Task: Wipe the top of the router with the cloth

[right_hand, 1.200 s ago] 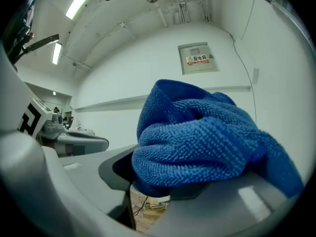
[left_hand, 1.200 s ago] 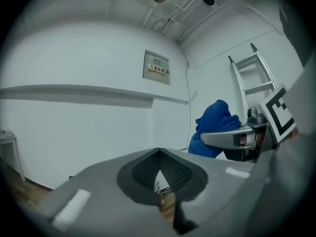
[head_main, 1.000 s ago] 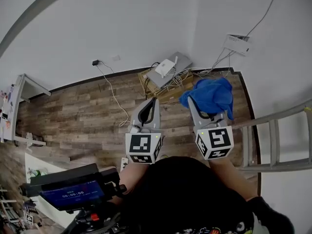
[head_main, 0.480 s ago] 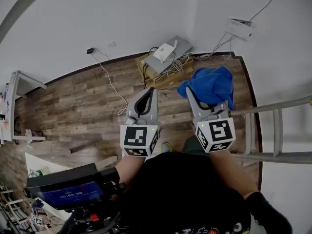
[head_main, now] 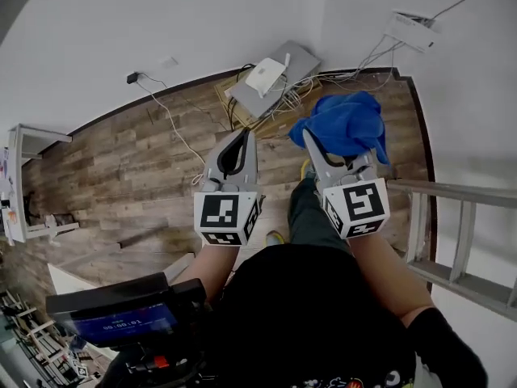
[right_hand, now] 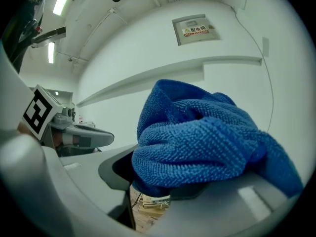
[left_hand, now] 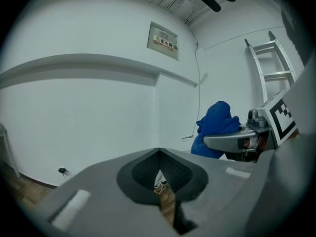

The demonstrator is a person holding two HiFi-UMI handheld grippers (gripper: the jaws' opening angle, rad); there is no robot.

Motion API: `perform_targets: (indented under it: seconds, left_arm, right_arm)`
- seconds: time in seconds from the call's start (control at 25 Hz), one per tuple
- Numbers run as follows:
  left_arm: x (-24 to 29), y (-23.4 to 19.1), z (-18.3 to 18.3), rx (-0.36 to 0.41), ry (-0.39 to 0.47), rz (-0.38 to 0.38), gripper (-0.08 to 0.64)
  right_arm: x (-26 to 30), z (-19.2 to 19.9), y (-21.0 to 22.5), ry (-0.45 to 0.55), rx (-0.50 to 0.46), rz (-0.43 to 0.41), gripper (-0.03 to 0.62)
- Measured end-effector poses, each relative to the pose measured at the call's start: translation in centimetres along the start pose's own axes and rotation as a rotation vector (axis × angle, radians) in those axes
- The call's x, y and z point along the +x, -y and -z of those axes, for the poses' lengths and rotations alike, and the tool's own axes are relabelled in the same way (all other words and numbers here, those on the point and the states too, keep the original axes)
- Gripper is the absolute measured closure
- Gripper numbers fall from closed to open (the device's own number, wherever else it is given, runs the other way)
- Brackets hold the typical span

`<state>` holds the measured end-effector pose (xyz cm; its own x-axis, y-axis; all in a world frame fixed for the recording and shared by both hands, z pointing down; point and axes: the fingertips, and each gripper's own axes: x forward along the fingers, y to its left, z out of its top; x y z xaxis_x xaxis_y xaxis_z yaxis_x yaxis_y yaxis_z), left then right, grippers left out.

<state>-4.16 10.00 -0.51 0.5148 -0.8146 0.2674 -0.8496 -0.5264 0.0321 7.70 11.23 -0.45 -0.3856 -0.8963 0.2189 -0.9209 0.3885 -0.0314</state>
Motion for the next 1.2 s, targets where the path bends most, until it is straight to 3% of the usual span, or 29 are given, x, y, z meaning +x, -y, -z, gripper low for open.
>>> perform_targets:
  seconds: [0.24,0.56,0.8,1.2]
  left_arm:
    - [13.4,-3.5,-1.1,-0.005,-0.029,-0.082,0.558]
    - [21.2,-8.4,2.6,0.017,-0.052,-0.143,0.558]
    - [27.1,-14.3,11.0,0.008,-0.052,-0.156,0.558]
    - [38.5,-22.5,26.9,0.007,0.021,-0.108,0.558]
  right_arm:
    - [12.9,1.0,8.1,-0.025,-0.004,-0.110,0.403]
    - [22.7,6.6,11.0,-0.069,0.023,-0.159,0.403]
    - [30.6,15.9,11.4,-0.099,0.014,-0.149,0.405]
    - [45.0,33.5,10.4,-0.079,-0.028,-0.153,0.410]
